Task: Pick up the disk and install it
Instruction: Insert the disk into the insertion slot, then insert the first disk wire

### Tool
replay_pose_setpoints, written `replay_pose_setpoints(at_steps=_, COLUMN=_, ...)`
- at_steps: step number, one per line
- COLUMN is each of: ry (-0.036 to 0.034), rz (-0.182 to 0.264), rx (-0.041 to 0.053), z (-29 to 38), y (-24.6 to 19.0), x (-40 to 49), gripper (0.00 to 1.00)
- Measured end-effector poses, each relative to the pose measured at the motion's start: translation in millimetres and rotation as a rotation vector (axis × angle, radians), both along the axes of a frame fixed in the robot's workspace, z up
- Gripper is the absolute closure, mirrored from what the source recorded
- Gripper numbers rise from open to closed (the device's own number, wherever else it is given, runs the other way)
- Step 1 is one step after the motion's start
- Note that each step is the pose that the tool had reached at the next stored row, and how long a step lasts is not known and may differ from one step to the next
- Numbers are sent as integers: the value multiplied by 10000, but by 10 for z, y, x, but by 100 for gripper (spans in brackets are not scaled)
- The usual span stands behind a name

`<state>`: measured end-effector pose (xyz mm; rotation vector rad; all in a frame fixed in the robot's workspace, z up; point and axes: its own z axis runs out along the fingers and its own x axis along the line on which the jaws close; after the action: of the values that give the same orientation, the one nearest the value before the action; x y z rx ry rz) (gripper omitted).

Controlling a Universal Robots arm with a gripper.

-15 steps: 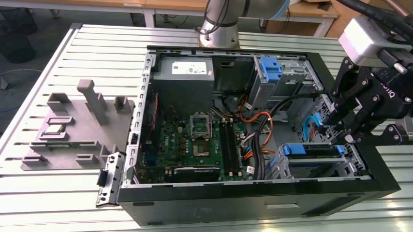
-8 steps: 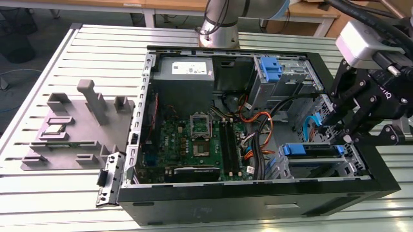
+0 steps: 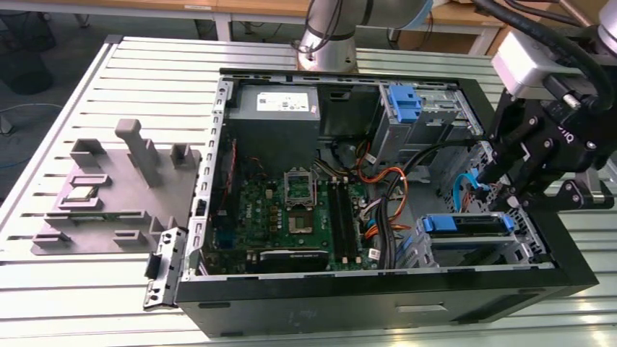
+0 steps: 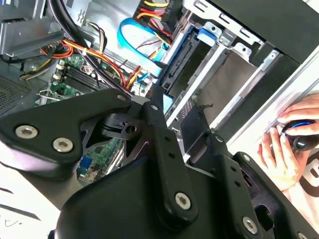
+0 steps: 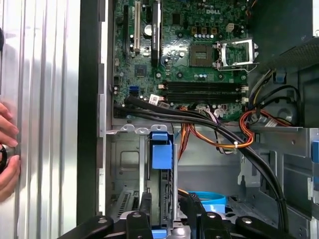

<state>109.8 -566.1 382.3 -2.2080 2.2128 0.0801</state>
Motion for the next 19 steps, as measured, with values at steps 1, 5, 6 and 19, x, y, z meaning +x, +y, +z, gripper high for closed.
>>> replay_pose_setpoints(at_steps=1, ry=-15, rz=1, rx=0, z=-15, y=12, x=0, gripper=58)
replay_pose_setpoints(at_steps=5, ry=-24, rz=1, rx=1, z=-32, y=63, x=0, gripper=58)
replay_pose_setpoints(at_steps=6, ry=-24, rz=1, rx=2, z=-33, y=79, x=0, gripper=58)
replay_pose_setpoints(at_steps=19, ry=-24, rz=1, rx=3, z=-7, y=113, x=0, gripper=58)
